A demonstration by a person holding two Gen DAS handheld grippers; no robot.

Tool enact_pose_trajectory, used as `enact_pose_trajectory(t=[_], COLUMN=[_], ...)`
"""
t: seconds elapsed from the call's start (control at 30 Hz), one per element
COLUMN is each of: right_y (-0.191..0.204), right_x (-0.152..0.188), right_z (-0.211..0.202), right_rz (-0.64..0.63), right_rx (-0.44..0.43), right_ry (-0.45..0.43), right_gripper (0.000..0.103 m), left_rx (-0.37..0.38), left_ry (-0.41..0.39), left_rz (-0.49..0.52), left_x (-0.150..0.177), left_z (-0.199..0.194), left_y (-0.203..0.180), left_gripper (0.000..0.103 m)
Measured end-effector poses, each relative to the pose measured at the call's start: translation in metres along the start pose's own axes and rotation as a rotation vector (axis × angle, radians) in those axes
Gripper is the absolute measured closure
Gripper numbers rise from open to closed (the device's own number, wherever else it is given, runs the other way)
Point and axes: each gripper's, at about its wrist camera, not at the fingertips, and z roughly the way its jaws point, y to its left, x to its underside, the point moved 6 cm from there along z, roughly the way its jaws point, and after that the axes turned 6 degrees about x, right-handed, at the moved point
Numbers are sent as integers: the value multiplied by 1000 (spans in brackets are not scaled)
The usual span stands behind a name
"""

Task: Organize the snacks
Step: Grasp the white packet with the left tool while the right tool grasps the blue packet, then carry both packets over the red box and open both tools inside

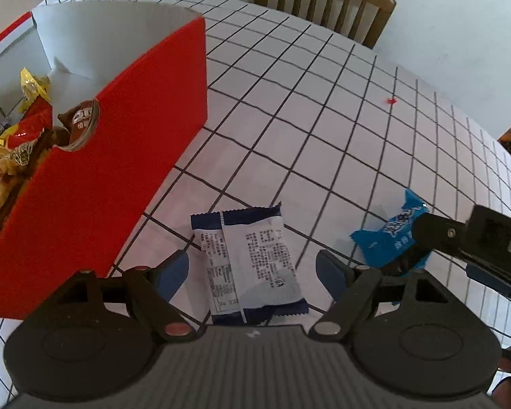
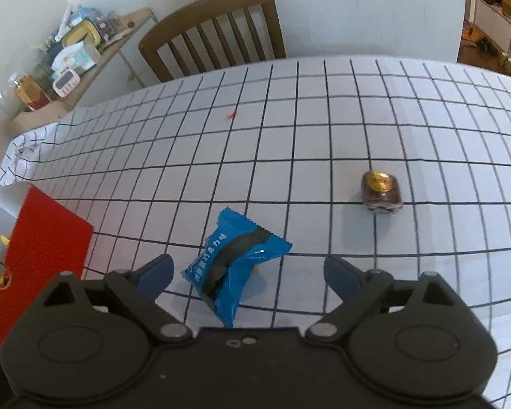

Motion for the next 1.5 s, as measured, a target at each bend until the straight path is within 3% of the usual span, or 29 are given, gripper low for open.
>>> enact_pose_trajectory(t=[0.43,0.6,0.67,0.83,1.2,1.5], right_y=[11,15,18,20,-1,6], right_x=[2,3,4,6,17,35], right_z=[29,30,30,25,-4,-44], right_rz=[38,33,20,14,-9,-81], right_rx=[16,23,26,-8,-10,-48], right_ry=[63,58,54,52,12,6], right_gripper=[21,26,32,58,62,62], left_rx=[-13,-12,-11,-8,41,99], left_ry=[5,-4,-6,-16,-12,-17], left_rz=[-19,-6,-2,28,18,41], left_x=[-3,-3,-3,-2,2,14], left_z=[16,14,13,11,-2,-38], left_y=[1,-2,-2,-2,9,13], left_gripper=[31,42,43,49,51,51])
